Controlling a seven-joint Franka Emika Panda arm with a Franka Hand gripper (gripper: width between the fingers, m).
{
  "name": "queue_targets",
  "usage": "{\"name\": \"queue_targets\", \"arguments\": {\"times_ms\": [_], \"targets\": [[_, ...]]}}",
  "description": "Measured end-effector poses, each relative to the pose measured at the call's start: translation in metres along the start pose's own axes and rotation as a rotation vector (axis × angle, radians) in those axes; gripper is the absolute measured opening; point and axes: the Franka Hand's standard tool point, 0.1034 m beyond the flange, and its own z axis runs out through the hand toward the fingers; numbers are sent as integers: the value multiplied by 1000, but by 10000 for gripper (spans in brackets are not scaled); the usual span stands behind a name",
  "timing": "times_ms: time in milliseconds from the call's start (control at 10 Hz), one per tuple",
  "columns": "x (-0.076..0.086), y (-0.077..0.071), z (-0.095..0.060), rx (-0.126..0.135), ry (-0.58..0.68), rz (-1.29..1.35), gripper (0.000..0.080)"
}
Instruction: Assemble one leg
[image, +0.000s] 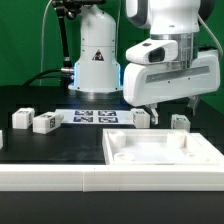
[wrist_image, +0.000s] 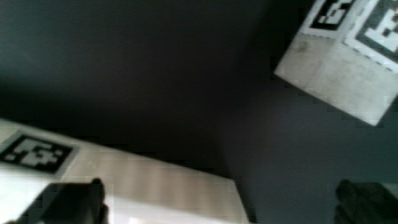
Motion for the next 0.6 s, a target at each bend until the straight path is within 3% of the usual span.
{"name": "queue_targets", "arguments": {"times_ms": [300, 600], "targets": [[-1, -4, 1, 20, 6, 232, 648], [-1, -20, 4, 40, 6, 477, 648]]}}
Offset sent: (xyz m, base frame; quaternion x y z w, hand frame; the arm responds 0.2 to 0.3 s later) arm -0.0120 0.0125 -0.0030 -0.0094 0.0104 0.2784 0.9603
